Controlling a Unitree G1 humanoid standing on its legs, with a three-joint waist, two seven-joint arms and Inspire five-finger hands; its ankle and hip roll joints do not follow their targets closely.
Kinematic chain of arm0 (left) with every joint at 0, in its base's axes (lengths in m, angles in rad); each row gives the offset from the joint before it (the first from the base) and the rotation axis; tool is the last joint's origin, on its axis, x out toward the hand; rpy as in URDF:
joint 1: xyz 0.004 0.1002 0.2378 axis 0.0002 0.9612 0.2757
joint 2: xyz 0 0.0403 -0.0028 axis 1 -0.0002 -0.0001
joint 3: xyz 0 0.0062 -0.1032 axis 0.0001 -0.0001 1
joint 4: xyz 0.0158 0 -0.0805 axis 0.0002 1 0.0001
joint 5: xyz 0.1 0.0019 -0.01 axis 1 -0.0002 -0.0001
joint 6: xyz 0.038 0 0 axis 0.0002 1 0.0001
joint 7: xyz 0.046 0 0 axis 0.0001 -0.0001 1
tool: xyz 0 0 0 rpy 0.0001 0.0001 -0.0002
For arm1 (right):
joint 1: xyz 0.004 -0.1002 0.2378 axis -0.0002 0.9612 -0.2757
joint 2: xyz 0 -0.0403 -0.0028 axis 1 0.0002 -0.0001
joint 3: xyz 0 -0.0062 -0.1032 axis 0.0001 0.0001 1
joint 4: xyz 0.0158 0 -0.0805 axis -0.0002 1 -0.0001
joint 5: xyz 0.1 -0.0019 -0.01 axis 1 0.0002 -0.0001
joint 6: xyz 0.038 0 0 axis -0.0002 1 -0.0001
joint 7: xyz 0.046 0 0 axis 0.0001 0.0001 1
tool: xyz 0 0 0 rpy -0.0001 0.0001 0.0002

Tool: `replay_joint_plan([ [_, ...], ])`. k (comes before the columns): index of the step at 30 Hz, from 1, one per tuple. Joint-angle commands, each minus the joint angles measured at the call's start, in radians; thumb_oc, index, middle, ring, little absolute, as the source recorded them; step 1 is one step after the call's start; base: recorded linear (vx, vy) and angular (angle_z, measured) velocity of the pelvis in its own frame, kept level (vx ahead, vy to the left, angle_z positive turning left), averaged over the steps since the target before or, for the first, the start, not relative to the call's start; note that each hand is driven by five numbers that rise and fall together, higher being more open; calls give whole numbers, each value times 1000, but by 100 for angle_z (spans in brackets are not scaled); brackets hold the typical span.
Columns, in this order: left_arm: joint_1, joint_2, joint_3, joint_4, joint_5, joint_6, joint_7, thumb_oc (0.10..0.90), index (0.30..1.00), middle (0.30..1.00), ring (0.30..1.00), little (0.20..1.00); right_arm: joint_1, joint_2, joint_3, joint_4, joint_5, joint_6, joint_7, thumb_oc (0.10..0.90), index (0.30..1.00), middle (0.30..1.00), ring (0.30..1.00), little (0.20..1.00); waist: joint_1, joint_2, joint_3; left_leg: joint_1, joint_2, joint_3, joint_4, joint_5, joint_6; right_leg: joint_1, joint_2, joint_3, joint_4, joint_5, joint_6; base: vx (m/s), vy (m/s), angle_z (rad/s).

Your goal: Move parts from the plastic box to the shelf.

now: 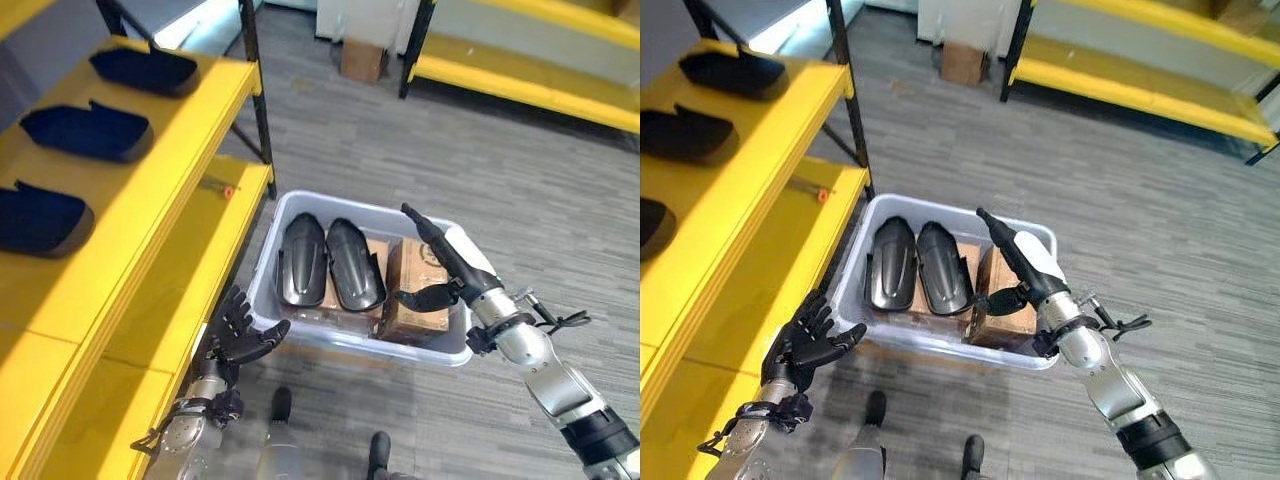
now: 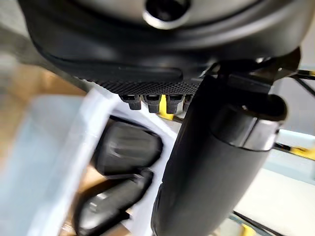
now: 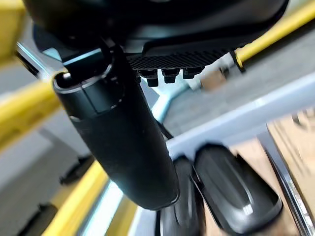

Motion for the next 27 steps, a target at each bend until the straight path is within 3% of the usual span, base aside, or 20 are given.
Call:
replay_joint_plan([
  [1, -90, 54, 16, -90, 2, -100, 5, 900, 1000, 1000, 1000, 1000, -187, -39, -42, -51, 16, -40, -66, 900, 1000, 1000, 1000, 1000, 1, -21, 30, -22, 55, 13, 51, -72, -10, 64, -85, 4, 53, -95, 60, -70, 81, -13],
  [10, -207, 46, 7, -90, 24, -137, 112, 900, 1000, 1000, 1000, 1000, -379, -45, 41, 108, -40, 12, -152, 900, 1000, 1000, 1000, 1000, 6, -45, 177, -175, 32, 24, 118, -86, 1, -67, -113, 22, 60, -31, 73, -48, 54, -10],
  [27, -282, 37, -1, -89, 41, -160, 180, 900, 1000, 1000, 1000, 1000, -503, -90, 50, 143, -134, 36, -233, 900, 1000, 1000, 1000, 1000, 13, -55, 289, -305, 9, -12, 166, -99, 9, -141, -110, 11, 70, -36, 72, -8, -4, 3],
])
